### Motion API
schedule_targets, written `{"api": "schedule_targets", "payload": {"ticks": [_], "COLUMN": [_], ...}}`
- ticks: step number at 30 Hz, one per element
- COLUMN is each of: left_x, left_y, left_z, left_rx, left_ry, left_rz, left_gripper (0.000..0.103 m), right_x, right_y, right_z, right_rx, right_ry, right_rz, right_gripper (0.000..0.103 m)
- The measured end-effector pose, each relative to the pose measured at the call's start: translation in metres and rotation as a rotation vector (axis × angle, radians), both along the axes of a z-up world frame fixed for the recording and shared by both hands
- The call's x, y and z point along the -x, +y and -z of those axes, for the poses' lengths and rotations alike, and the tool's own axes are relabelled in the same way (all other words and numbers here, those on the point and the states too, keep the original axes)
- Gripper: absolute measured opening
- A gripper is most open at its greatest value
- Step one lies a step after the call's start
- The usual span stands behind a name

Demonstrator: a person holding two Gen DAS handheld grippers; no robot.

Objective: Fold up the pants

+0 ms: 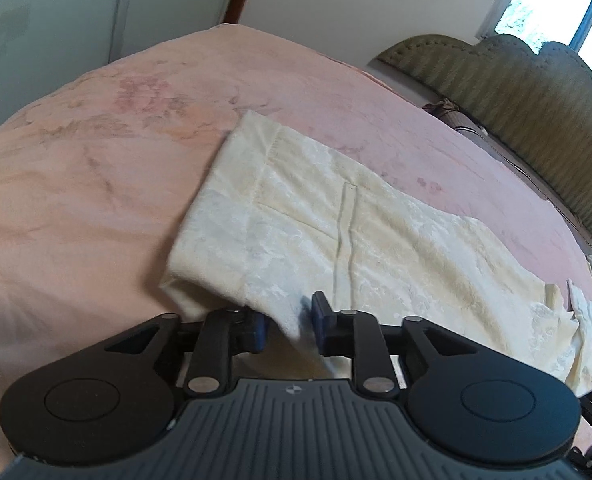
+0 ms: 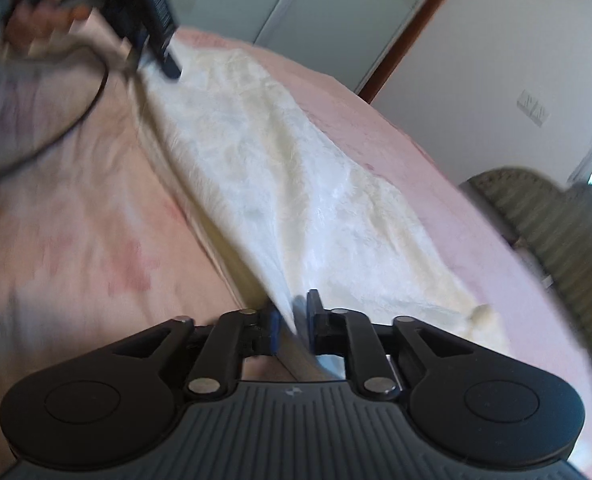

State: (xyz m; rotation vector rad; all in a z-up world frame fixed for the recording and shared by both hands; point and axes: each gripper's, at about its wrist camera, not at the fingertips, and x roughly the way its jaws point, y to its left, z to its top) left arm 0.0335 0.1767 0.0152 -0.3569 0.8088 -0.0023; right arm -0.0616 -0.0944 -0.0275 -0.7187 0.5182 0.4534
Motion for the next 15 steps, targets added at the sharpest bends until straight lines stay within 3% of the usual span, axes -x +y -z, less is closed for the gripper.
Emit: {"api": "schedule_targets", "payload": {"ticks": [3, 5, 8, 9, 12, 15], "left_x": [0.009, 0.017, 0.026, 0.027, 0.024, 0.015], "left_y": [0.01, 0.007, -0.015, -0.024, -0.059, -0.105], "left_z": [-0.009, -0.021, -0.046, -0.053, -0.063, -0.058], "left_rx": [0.024, -0.032, -0.18, -0.205, -0.231, -0.255], "left_ry": [0.007, -0.016, -0.114, -0.151, -0.241, -0.279], "left_rz": [-0.047, -0.102, -0.134, -0.129, -0.045, 0.081], "left_gripper": [0.037, 0.038, 0.039, 0.04, 0.064, 0.068], "right_x": [0.016, 0.019, 0.019, 0.016, -0.002, -0.03], "right_y": [-0.016, -0.04, -0.071, -0.079, -0.094, -0.106], "right_z": [-0.011, -0.025, -0.042, -0.045, -0.047, -0.023], "right_rx": [0.025, -0.096, -0.282, -0.353, -0.563, -0.691], "right_ry": [0.026, 0.108, 0.096, 0.085, 0.089, 0.219], "right_rz": [-0.015, 0.006, 0.084, 0.11, 0.193, 0.268], "right_gripper": [0.026, 0.028, 0.028, 0.028, 0.028, 0.028]}}
